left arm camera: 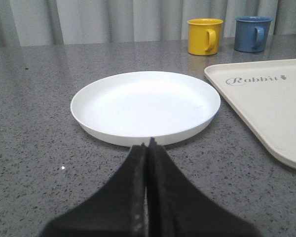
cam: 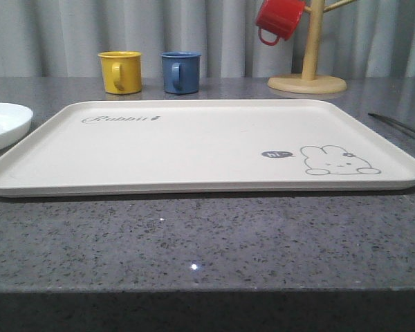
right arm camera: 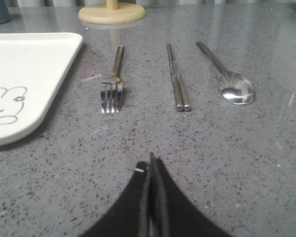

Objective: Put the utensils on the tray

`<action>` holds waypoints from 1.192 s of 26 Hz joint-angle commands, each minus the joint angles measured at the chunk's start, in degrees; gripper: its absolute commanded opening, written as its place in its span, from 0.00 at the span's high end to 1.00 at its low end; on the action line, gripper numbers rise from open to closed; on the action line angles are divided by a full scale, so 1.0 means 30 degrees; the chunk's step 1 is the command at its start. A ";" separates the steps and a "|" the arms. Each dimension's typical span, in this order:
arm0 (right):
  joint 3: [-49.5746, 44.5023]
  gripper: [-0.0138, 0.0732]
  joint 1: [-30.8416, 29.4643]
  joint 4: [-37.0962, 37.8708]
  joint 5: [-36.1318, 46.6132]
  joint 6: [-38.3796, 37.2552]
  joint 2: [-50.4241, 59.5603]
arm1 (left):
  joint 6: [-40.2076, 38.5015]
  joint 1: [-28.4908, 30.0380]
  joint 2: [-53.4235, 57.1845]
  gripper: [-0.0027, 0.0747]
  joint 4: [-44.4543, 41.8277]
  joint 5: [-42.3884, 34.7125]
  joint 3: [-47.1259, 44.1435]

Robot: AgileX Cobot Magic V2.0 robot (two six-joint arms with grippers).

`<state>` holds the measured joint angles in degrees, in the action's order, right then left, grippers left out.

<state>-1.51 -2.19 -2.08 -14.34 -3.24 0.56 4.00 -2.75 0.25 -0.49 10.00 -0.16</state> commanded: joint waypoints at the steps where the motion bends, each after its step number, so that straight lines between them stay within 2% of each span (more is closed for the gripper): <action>1: 0.0224 0.90 -0.0114 0.0025 0.1451 0.0118 0.0374 | -0.0161 0.0057 0.0412 0.99 0.0163 -0.1724 -0.0028; 22: 0.0224 0.90 -0.0114 0.0025 0.1451 0.0118 0.0374 | -0.0161 0.0057 0.0412 0.99 0.0163 -0.1724 -0.0028; 31: 0.0224 0.90 -0.0114 0.0025 0.2104 0.0118 0.0374 | -0.0161 0.0057 0.0412 0.99 0.0163 -0.2764 -0.0028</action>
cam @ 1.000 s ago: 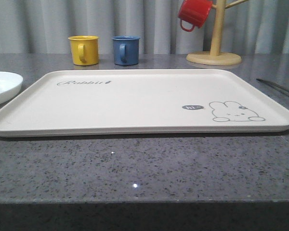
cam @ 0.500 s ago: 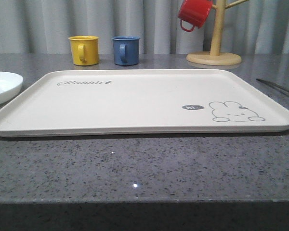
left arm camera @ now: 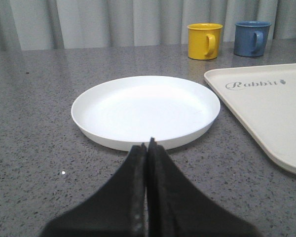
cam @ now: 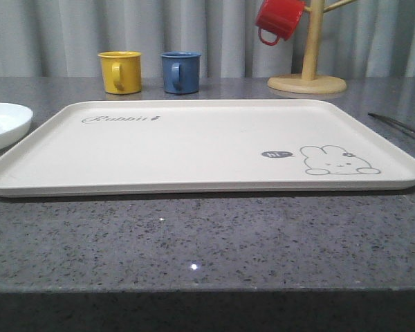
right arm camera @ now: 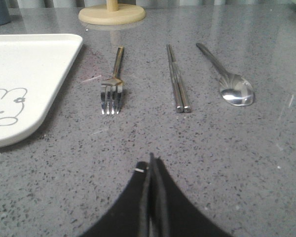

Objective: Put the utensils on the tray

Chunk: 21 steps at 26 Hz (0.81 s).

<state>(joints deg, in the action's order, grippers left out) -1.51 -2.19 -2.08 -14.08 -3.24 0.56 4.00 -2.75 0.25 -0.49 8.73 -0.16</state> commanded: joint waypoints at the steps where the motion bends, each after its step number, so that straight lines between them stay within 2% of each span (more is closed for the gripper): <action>1: 0.0224 0.90 -0.0114 0.0025 0.2353 0.0118 0.0374 | -0.0161 0.0057 0.0412 0.99 0.0163 -0.2910 -0.0028; 6: 0.1318 0.90 -0.0114 0.0025 0.3856 0.0118 0.0374 | -0.0161 0.0057 0.0412 0.99 0.0163 -0.6355 0.0533; 11: 0.5274 0.90 -0.0114 0.0025 0.1577 0.0118 0.0025 | -0.0161 0.0057 -0.0379 0.99 0.0163 -0.4385 0.3795; 13: 0.7380 0.91 -0.0114 0.0025 -0.0264 0.0118 -0.1002 | -0.0161 0.0057 -0.1617 0.99 0.0163 -0.2399 0.5556; 16: 0.9640 0.91 -0.0114 0.0025 -0.1746 0.0118 -0.3354 | -0.0161 0.0057 -0.4049 0.99 0.0163 -0.0939 0.7462; 21: 1.1484 0.91 -0.0114 0.0025 -0.2416 0.0118 -0.6705 | -0.0161 0.0057 -0.7084 0.99 0.0163 -0.0840 0.8498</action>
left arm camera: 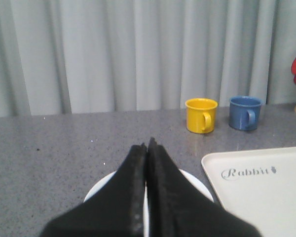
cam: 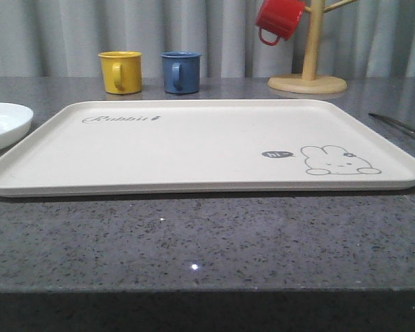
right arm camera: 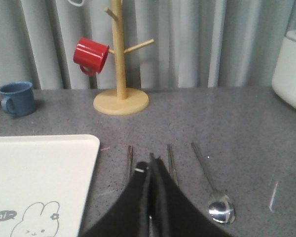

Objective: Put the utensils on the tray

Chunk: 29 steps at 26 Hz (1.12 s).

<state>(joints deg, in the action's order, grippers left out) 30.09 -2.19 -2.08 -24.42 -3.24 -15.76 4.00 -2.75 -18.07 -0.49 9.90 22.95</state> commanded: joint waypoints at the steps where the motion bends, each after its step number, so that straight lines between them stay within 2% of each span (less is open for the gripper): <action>1: 0.0949 0.91 -0.0114 0.0025 0.1139 0.0118 -0.1441 | -0.0161 0.0057 -0.1131 0.99 0.0163 -0.1372 0.0794; 5: 0.0917 0.89 -0.0114 0.0110 0.1000 0.0118 -0.1529 | -0.0161 0.0057 -0.1173 0.99 0.0163 -0.1422 0.0794; 7: 0.0917 0.78 -0.0114 0.0203 0.0931 0.0118 -0.1529 | -0.0161 0.0057 -0.1173 0.90 0.0163 -0.1464 0.0794; 9: 0.0917 0.60 -0.0114 0.0297 0.0931 0.0118 -0.1529 | -0.0161 0.0057 -0.1173 0.69 0.0163 -0.1464 0.0794; 10: 0.0917 0.50 -0.0114 0.0350 0.0931 0.0118 -0.1529 | -0.0161 0.0057 -0.1173 0.52 0.0163 -0.1464 0.0794; 12: 0.0917 0.30 -0.0114 0.0350 0.0998 0.0118 -0.1529 | -0.0161 0.0057 -0.1173 0.28 0.0163 -0.1544 0.0794; 14: 0.0917 0.20 -0.0114 0.0350 0.1083 0.0118 -0.1529 | -0.0161 0.0057 -0.1173 0.17 0.0163 -0.1695 0.0794; 23: 0.0917 0.19 -0.0114 0.0350 0.1083 0.0118 -0.1529 | -0.0161 0.0057 -0.2359 0.25 0.0163 -0.1781 0.0943; 26: 0.0917 0.19 -0.0114 0.0350 0.1083 0.0118 -0.1529 | -0.0040 -0.0395 -0.4309 0.26 0.0163 -0.0367 0.2111; 29: 0.0917 0.19 -0.0114 0.0350 0.1083 0.0118 -0.1529 | 0.1624 -0.1381 -0.7027 0.26 0.0163 0.3037 0.4467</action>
<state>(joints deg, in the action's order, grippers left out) 30.78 -2.19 -1.74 -25.82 -3.24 -19.42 5.82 -5.01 -33.94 -0.49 16.86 30.13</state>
